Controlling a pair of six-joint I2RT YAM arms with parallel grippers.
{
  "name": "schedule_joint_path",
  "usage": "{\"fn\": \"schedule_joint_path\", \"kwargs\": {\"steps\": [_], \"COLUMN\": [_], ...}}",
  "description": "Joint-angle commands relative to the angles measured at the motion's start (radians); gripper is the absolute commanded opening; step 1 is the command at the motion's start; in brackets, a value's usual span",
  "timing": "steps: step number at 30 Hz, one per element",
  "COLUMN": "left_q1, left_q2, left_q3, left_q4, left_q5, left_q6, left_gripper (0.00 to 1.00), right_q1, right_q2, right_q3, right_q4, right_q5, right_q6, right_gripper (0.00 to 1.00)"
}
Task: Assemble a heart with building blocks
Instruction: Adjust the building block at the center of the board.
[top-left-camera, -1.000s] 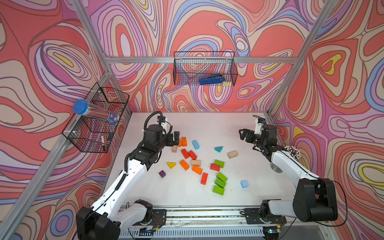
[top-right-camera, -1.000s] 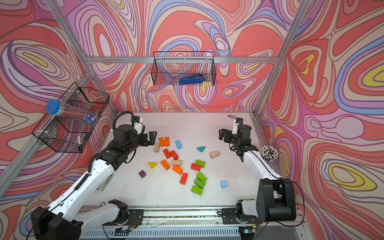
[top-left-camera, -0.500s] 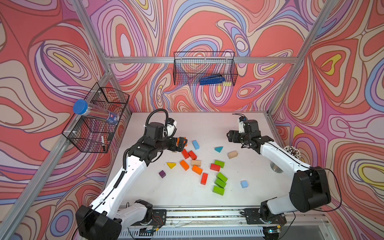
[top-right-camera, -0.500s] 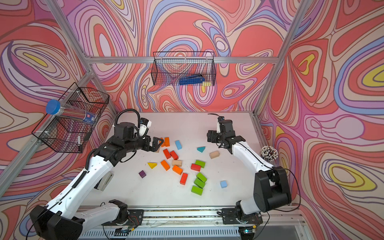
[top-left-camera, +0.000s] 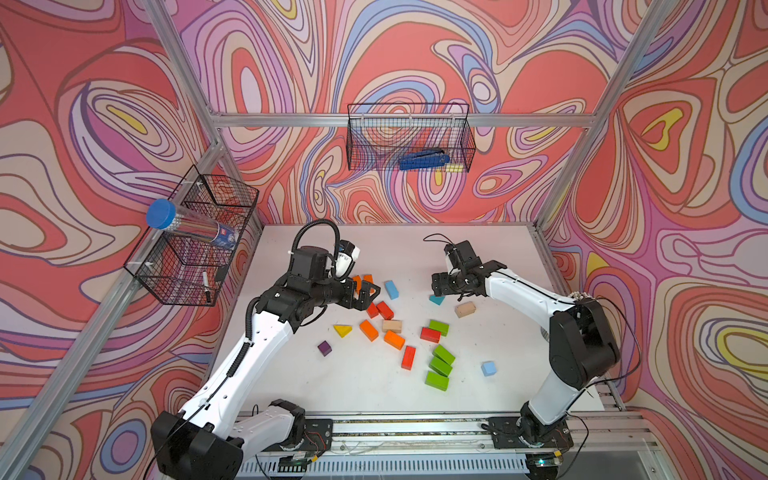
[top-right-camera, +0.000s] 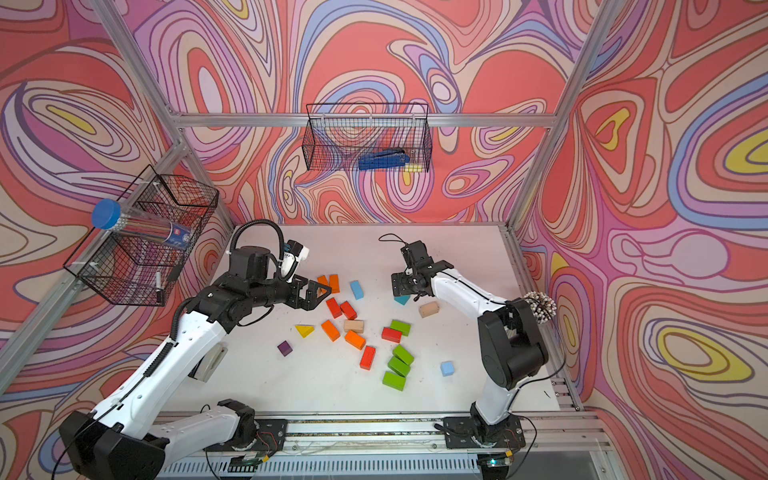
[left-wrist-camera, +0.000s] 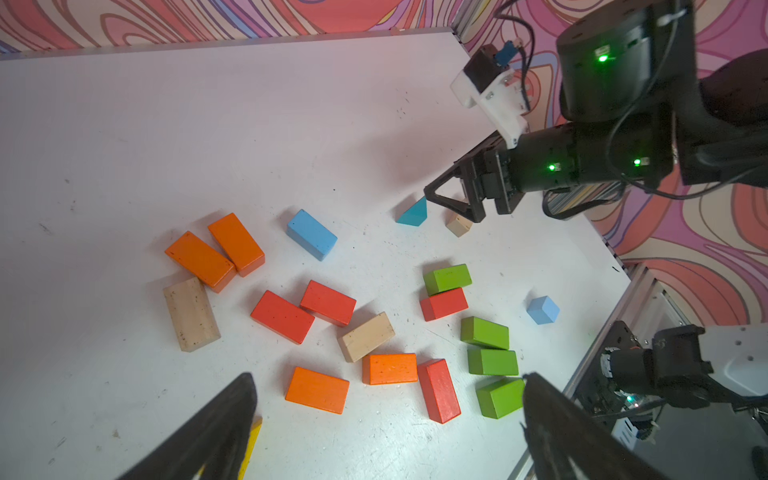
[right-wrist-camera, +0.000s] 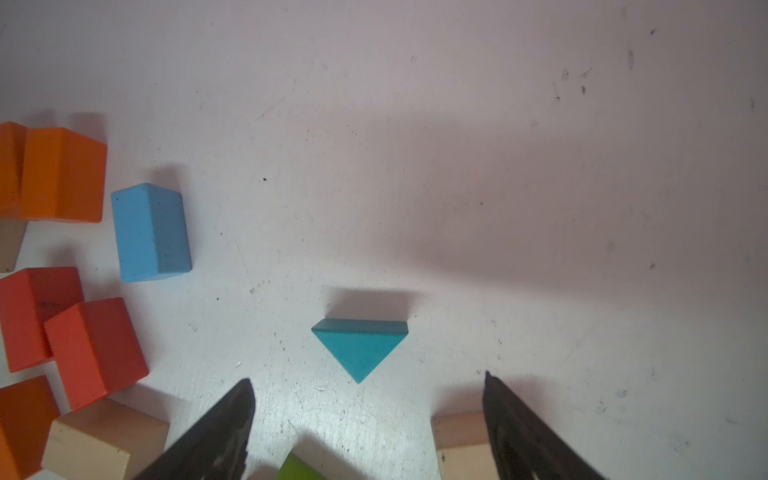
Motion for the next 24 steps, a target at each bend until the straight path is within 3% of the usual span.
{"fn": "schedule_joint_path", "kwargs": {"steps": [1,24], "left_q1": [-0.001,-0.002], "left_q2": [0.021,0.007], "left_q3": [0.027,0.008], "left_q4": [-0.052,-0.035], "left_q5": [0.059,0.050], "left_q6": [0.022,0.014], "left_gripper": [1.00,1.00], "right_q1": [0.010,0.048], "right_q2": [0.035,0.223], "right_q3": [0.037,0.155], "right_q4": [-0.046,-0.096], "right_q5": [0.039,0.065], "right_q6": [0.018,0.007], "right_gripper": [0.88,0.82]}}
